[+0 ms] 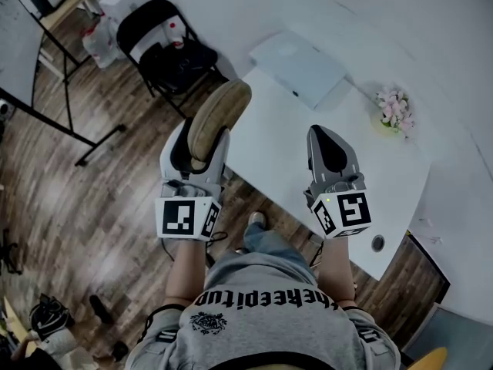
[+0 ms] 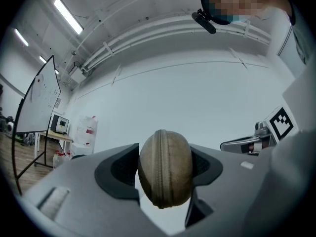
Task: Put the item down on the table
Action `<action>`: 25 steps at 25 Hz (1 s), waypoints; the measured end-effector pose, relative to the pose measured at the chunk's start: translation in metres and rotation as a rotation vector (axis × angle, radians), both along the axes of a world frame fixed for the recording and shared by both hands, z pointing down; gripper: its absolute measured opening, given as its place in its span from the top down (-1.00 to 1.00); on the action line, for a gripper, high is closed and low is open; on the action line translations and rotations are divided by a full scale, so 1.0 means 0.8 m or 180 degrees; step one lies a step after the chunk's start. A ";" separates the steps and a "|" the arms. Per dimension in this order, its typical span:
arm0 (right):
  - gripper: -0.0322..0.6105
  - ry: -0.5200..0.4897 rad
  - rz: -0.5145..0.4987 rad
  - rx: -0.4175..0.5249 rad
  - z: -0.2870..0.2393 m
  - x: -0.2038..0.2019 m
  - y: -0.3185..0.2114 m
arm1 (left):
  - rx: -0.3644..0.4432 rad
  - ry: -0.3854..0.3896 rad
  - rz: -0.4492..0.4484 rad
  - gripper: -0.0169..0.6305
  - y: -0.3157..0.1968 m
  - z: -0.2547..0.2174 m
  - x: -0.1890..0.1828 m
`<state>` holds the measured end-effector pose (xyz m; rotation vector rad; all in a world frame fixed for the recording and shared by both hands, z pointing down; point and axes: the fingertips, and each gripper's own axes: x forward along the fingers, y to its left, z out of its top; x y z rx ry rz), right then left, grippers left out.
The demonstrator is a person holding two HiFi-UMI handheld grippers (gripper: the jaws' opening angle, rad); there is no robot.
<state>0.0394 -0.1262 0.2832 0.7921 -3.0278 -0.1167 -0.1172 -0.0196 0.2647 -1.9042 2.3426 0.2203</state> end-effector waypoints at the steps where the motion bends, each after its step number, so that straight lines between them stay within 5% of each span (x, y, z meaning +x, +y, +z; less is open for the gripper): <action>1: 0.89 0.0002 -0.0014 -0.0008 0.000 -0.003 -0.007 | -0.0007 0.0002 -0.0009 0.08 -0.006 0.000 -0.002; 25: 0.89 -0.0082 -0.0042 -0.0169 0.014 -0.029 -0.094 | -0.0119 -0.0030 0.0133 0.08 -0.112 0.006 -0.013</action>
